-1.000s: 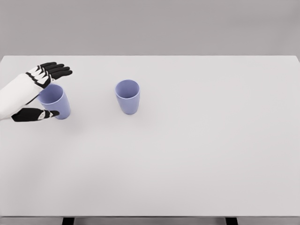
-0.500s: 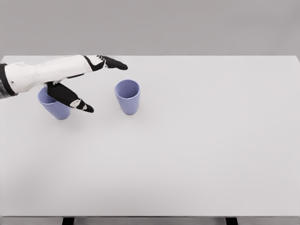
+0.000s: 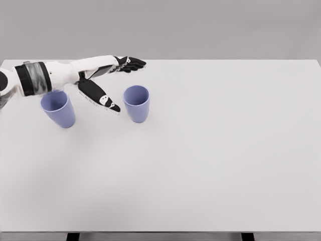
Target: Place the right cup on the left cup with left arm
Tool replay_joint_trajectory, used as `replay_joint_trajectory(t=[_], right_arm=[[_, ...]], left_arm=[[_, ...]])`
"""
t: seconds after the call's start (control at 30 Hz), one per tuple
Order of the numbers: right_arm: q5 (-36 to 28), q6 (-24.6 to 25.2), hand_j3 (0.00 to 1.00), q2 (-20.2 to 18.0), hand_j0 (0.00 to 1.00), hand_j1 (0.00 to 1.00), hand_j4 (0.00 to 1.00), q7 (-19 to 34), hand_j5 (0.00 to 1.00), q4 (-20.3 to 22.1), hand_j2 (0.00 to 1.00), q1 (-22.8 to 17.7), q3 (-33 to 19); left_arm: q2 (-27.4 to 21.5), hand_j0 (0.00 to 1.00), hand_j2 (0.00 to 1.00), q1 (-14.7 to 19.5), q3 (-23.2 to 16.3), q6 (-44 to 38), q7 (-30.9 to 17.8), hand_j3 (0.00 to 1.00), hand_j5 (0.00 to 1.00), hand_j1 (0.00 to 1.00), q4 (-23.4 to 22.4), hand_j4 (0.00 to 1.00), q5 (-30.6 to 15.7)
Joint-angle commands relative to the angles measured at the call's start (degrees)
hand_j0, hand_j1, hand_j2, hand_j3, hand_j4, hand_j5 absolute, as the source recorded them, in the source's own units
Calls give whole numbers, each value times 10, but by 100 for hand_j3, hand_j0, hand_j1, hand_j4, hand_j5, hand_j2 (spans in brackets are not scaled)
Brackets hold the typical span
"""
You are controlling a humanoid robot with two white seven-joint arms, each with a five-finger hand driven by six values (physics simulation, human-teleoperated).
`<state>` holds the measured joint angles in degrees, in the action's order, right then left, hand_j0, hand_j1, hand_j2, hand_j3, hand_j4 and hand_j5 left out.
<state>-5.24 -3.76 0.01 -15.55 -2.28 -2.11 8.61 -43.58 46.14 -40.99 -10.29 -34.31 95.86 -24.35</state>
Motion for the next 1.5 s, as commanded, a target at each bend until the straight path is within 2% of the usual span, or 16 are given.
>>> replay_joint_trajectory(t=[0.0, 0.07, 0.1, 0.17, 0.2, 0.33, 0.8, 1.47], right_arm=[[0, 1, 100, 0, 100, 100, 100, 0, 100, 0, 100, 0, 0], [0, 0, 100, 0, 100, 100, 100, 0, 100, 0, 100, 0, 0], [0, 0, 100, 0, 100, 100, 100, 0, 100, 0, 100, 0, -1], [0, 0, 100, 0, 100, 100, 100, 0, 100, 0, 100, 0, 0], [0, 0, 100, 0, 100, 100, 100, 0, 100, 0, 100, 0, -1], [0, 0, 100, 0, 100, 100, 100, 0, 100, 0, 100, 0, -1], [0, 0, 100, 0, 100, 100, 100, 0, 100, 0, 100, 0, 0], [0, 0, 100, 0, 100, 100, 100, 0, 100, 0, 100, 0, 0]], left_arm=[[21, 100, 100, 2, -14, -14, 21, 100, 100, 100, -37, 100, -3], [25, 100, 100, 4, -16, -15, 65, 100, 100, 100, -43, 100, 0], [28, 100, 100, 4, -17, -15, 72, 100, 100, 100, -44, 100, 9], [59, 100, 100, 4, -25, -14, 72, 100, 100, 100, -87, 100, 51], [60, 100, 100, 4, -28, -14, 72, 100, 100, 100, -89, 100, 53], [62, 100, 100, -3, -39, -15, 72, 100, 100, 100, -91, 100, 53], [62, 100, 100, -18, -42, -15, 72, 100, 100, 100, -92, 100, 50], [93, 100, 100, -24, -43, -14, 72, 100, 100, 100, -147, 100, 53]])
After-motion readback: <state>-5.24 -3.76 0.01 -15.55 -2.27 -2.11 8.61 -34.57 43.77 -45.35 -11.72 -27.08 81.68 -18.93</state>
